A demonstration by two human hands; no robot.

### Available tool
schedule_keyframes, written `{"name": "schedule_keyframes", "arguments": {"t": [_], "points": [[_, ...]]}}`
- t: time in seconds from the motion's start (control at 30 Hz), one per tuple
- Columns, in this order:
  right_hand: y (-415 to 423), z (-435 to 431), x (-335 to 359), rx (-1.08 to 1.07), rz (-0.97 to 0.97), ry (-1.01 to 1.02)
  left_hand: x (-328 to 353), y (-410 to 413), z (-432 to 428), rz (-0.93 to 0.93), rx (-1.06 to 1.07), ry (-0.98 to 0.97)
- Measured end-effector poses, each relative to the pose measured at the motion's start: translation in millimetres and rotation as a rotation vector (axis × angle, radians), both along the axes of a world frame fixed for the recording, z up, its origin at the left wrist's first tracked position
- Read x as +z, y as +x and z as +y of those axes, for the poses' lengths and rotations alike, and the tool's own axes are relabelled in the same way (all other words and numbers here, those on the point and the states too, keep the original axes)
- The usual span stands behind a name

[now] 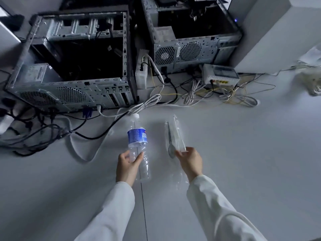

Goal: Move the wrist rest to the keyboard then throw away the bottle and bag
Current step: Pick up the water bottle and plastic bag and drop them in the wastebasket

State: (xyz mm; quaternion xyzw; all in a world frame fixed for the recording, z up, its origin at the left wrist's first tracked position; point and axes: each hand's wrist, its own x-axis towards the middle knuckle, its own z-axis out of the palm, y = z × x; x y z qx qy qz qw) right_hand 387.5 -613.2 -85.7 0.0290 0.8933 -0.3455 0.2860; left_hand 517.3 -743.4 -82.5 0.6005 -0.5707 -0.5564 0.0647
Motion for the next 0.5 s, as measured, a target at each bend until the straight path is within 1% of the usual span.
{"name": "schedule_keyframes", "arguments": {"t": [0.07, 0.23, 0.37, 0.5], "points": [[-3, 1, -4, 0.017, -0.008, 0.013, -1, -1, 1, 0.014, 0.012, 0.001], [-7, 9, -4, -0.089, -0.091, -0.092, 1, 0, 6, 0.033, 0.039, 0.027], [-3, 22, 4, -0.198, -0.136, -0.231, 8, 0, 15, 0.105, 0.018, 0.042], [9, 48, 18, -0.334, -0.146, -0.359, 15, 2, 27, 0.15, -0.049, 0.074]]}}
